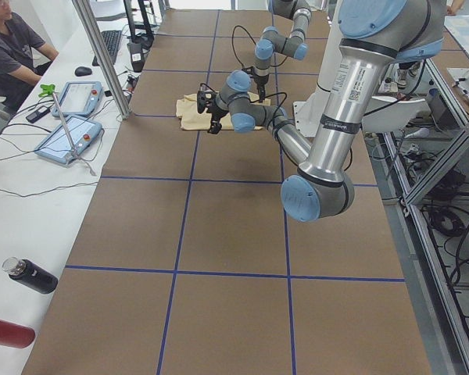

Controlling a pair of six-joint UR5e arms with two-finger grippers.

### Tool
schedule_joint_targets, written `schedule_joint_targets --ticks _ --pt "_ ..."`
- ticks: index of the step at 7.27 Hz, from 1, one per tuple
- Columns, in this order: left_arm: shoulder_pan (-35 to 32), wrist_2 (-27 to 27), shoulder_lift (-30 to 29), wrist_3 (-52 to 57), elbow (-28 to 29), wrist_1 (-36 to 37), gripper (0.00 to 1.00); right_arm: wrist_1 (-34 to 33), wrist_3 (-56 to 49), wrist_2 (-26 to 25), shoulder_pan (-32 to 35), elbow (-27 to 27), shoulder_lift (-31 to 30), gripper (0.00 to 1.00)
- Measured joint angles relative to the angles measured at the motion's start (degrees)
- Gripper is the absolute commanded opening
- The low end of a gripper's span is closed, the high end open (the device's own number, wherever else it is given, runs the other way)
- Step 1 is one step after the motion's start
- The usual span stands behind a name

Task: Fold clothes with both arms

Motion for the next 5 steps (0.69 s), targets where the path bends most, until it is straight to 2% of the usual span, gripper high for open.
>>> schedule_joint_targets --ticks 5 --pt "0.7 0.0 -0.2 -0.9 -0.1 0.0 1.00 -1.1 -4.0 0.4 2.8 1.2 -2.9 1.00"
